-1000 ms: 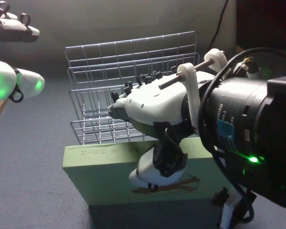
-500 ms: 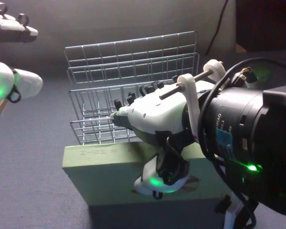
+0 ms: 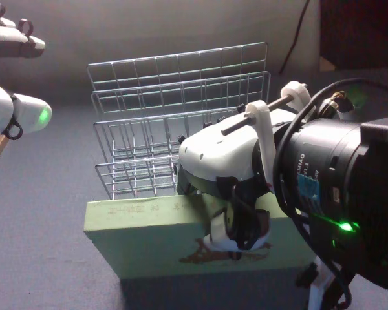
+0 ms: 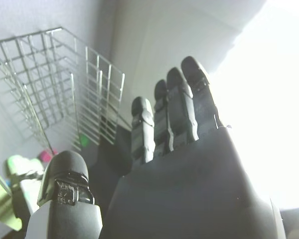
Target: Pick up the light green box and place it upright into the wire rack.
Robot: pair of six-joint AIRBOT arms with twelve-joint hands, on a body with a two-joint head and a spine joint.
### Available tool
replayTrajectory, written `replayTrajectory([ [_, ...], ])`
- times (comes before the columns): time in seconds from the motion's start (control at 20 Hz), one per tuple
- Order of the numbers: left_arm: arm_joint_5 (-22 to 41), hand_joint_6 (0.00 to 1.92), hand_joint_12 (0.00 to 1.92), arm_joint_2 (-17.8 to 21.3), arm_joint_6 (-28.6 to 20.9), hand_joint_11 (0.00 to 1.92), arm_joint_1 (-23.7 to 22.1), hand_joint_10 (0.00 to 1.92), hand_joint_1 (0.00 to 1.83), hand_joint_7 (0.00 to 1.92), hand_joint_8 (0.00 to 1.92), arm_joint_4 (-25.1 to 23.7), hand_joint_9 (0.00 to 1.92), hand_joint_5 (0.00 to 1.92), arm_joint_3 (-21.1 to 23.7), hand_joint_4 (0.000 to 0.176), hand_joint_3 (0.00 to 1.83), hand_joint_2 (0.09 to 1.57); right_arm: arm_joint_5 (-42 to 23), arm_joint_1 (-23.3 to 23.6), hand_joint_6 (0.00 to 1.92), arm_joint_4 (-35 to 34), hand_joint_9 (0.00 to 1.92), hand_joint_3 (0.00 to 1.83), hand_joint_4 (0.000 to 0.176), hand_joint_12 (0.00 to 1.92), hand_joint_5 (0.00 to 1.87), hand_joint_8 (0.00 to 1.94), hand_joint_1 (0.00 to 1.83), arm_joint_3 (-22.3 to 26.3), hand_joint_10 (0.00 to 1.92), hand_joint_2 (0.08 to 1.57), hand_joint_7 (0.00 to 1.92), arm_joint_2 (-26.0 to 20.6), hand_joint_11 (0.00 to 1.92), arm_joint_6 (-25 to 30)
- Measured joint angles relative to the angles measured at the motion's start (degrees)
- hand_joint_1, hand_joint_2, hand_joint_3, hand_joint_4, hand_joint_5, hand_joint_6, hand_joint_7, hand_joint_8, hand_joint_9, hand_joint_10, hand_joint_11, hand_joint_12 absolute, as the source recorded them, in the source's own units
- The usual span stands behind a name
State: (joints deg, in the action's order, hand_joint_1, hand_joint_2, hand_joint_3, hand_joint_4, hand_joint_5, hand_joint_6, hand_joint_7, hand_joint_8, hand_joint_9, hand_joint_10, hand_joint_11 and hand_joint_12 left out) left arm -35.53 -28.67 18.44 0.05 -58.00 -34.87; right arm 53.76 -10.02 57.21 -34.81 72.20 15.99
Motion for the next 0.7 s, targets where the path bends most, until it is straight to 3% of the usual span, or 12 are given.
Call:
replayTrajectory([
  [0.05,0.0,0.00,0.48,0.0,0.3,0.00,0.0,0.00,0.06,0.15,0.00,0.0,0.16,0.20,0.0,0.111,0.00,1.24,-0.2,0.0,1.05,0.0,0.84,0.00,0.000,1.48,0.74,1.15,1.33,0.0,1.26,1.18,0.91,-0.1,0.75,0.1],
  [0.1,0.0,0.00,0.48,0.0,0.7,0.00,0.0,0.00,0.06,0.15,0.00,0.0,0.16,0.20,0.0,0.111,0.00,1.24,-0.3,0.0,1.03,0.2,0.83,0.00,0.000,1.51,0.77,1.18,1.35,0.0,1.41,1.18,0.89,-0.1,0.80,-0.2],
  [0.2,-0.2,0.00,0.47,0.0,1.6,0.00,0.0,0.00,0.06,0.16,0.00,0.0,0.15,0.20,0.0,0.111,0.00,1.24,-0.3,0.0,0.98,-0.2,0.92,0.00,0.000,1.48,0.88,1.15,1.25,0.0,1.17,1.14,1.00,-0.3,0.87,-0.2],
  [0.35,-0.3,0.00,0.50,0.0,3.3,0.00,0.0,0.00,0.06,0.16,0.00,0.0,0.17,0.20,0.0,0.111,0.00,1.24,-0.2,0.6,1.00,-0.6,0.90,0.00,0.000,1.47,0.87,1.16,1.23,0.1,1.13,1.14,1.00,-1.2,0.81,-0.9],
  [0.4,-0.3,0.00,0.51,0.0,4.0,0.00,0.0,0.01,0.06,0.16,0.00,0.0,0.18,0.20,0.0,0.111,0.00,1.24,-0.1,1.4,1.03,-0.7,0.83,0.00,0.000,1.48,0.81,1.15,1.33,0.4,1.38,1.16,0.93,-1.7,0.79,-1.0],
  [0.45,-0.5,0.00,0.51,0.0,4.5,0.00,0.0,0.01,0.06,0.16,0.00,0.0,0.18,0.20,0.0,0.111,0.00,1.24,-0.1,2.3,1.05,-0.7,0.81,0.00,0.000,1.49,0.79,1.16,1.35,0.9,1.44,1.17,0.91,-2.4,0.77,-1.1],
  [0.7,-0.7,0.00,0.51,0.0,5.4,0.00,0.0,0.00,0.06,0.16,0.00,0.0,0.17,0.20,0.0,0.112,0.00,1.24,-1.4,7.3,1.06,-1.6,0.78,0.00,0.000,1.50,0.77,1.17,1.36,2.5,1.48,1.18,0.91,-5.9,0.70,-5.0],
])
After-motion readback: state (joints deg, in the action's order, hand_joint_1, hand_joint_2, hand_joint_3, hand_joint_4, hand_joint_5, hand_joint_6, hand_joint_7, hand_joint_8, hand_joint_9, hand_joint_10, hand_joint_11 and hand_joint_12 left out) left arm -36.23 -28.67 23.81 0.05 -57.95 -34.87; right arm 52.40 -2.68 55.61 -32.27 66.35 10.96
